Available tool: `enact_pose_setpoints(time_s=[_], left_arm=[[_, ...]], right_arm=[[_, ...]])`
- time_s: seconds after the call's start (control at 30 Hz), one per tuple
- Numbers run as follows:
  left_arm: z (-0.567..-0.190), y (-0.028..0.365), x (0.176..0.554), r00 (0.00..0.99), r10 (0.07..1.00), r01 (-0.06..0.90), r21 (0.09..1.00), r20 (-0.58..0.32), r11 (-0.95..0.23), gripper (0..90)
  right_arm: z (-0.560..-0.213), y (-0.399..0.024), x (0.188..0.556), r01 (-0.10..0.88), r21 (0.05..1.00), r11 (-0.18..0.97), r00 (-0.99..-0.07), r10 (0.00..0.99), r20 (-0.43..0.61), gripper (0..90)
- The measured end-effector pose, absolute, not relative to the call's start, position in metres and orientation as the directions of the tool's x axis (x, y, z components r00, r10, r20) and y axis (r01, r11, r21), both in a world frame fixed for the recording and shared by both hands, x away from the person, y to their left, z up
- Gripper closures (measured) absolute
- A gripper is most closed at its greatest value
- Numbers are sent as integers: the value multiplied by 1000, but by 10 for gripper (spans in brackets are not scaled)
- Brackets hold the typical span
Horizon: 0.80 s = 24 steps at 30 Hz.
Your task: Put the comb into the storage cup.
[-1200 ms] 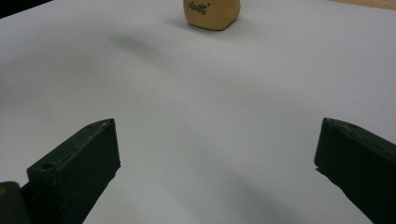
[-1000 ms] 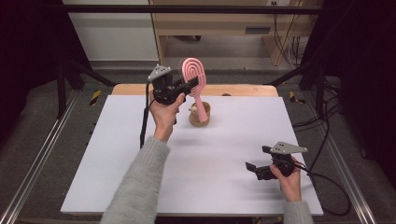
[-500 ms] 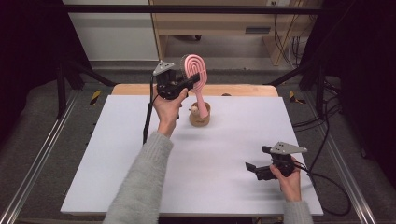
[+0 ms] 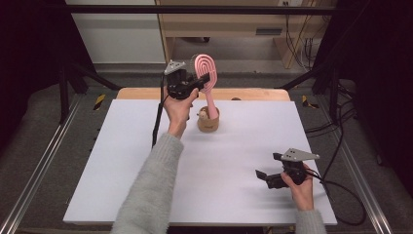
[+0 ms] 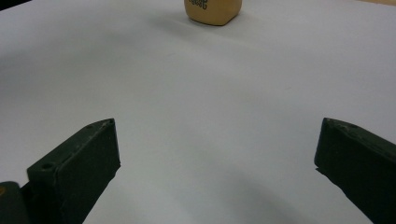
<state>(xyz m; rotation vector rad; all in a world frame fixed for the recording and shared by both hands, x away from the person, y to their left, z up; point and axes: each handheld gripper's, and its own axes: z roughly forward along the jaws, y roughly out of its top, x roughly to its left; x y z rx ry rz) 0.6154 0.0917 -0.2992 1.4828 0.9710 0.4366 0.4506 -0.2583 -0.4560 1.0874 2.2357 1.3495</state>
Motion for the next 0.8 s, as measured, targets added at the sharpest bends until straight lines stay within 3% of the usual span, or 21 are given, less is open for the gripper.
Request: enact_pose_setpoints(time_s=[0.8], left_arm=[[-315,89,640,541,801,309,946,-256,94,636]], right_arm=[[-457,-258,451,442,853,276,-666,738,107,5]])
